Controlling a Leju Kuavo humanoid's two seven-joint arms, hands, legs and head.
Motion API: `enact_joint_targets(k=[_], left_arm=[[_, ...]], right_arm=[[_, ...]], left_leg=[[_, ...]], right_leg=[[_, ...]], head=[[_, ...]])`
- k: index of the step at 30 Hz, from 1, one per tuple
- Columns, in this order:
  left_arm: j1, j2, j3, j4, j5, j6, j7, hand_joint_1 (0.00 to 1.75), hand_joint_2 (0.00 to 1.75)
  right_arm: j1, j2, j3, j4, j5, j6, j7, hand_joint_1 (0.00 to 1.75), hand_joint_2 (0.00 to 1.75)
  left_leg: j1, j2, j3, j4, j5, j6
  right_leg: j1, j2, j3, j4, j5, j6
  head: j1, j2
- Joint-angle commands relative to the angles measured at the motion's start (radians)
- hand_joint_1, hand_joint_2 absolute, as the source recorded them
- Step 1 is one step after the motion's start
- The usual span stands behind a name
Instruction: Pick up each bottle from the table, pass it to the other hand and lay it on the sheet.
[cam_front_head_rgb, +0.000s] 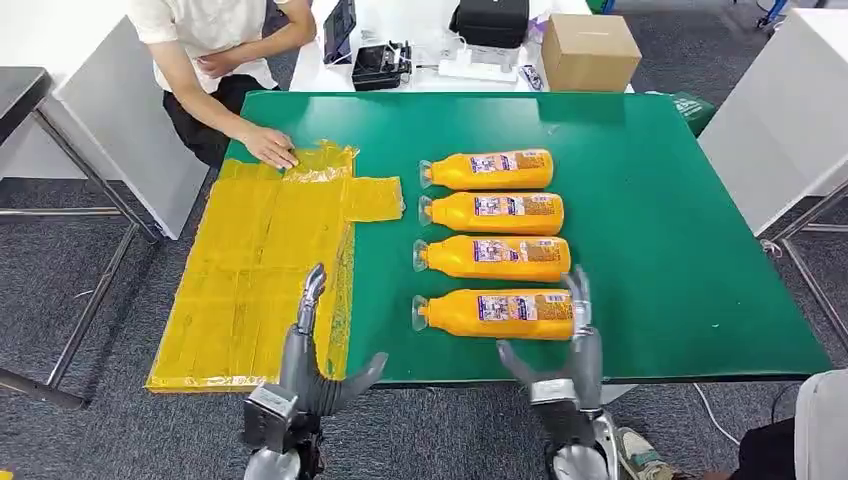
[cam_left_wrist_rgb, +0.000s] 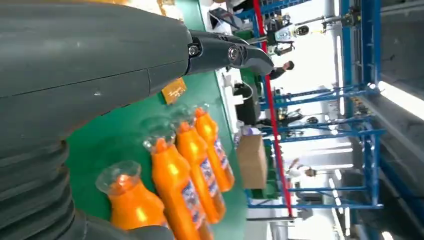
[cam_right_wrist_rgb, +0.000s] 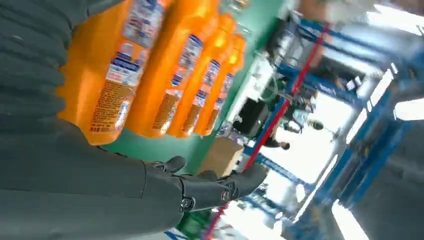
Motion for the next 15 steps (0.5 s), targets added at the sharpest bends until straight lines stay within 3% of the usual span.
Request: enact_joint_targets(k=[1, 11, 15], left_arm=[[-0.094, 0.006, -0.010, 0.163, 0.011, -0.028, 0.032, 0.00, 1.75], [-0.091, 0.006, -0.012, 0.165, 0.011, -0.032, 0.032, 0.00, 1.75], [-0.099, 0.000, -0.011, 0.175, 0.015, -0.037, 0.034, 0.00, 1.75]], right_arm=[[-0.208, -0.180, 0.020, 0.301, 0.307, -0.004, 0.162, 0.00, 1.75], [-0.202, -0.174, 0.022, 0.295, 0.315, 0.001, 0.167, 0.00, 1.75], [-0.249, -0.205, 0.062, 0.325, 0.384, 0.025, 0.206, 0.00, 1.75]], left_leg=[[-0.001, 0.002, 0.005, -0.002, 0.000, 0.001], [-0.001, 0.000, 0.004, -0.001, 0.001, 0.001], [-0.002, 0.001, 0.005, -0.001, 0.000, 0.002]], right_leg=[[0.000, 0.001, 0.004, -0.003, 0.001, 0.000], [-0.001, -0.001, 0.004, -0.001, 0.001, 0.001], [-0.001, 0.000, 0.005, -0.001, 0.000, 0.001]], head=[[0.000, 0.000], [0.000, 0.000], [0.000, 0.000]])
